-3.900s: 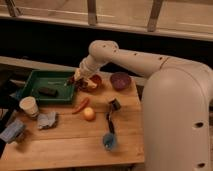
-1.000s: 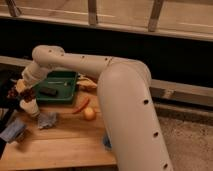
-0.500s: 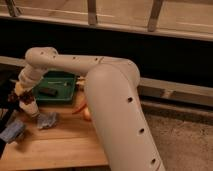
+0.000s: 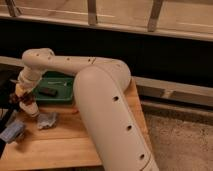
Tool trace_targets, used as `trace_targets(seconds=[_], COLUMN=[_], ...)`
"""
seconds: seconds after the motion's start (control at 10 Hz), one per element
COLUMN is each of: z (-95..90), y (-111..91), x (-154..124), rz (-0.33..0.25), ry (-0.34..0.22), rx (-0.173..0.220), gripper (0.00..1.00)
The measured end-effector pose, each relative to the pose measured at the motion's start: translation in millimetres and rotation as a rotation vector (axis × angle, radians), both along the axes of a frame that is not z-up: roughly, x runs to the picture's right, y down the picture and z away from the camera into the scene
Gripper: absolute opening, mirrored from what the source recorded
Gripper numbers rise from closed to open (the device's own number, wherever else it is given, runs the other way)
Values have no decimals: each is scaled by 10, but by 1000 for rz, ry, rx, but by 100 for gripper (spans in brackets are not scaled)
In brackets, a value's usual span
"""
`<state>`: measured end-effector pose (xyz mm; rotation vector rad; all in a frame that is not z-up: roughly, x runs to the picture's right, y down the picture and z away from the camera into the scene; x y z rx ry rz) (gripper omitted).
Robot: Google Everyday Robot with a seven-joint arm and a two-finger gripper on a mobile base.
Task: Place grapes in paper cup
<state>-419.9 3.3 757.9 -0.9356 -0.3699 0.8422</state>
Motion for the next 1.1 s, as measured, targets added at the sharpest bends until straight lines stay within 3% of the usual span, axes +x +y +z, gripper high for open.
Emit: trace_targets(seconds=[0.5, 0.6, 1.1], z=[86, 96, 72], y=[53, 63, 17], x=[-111, -92, -9], rz=[-5, -3, 6], ry=[0, 7, 26], rx=[-26, -31, -24], gripper=[73, 78, 78])
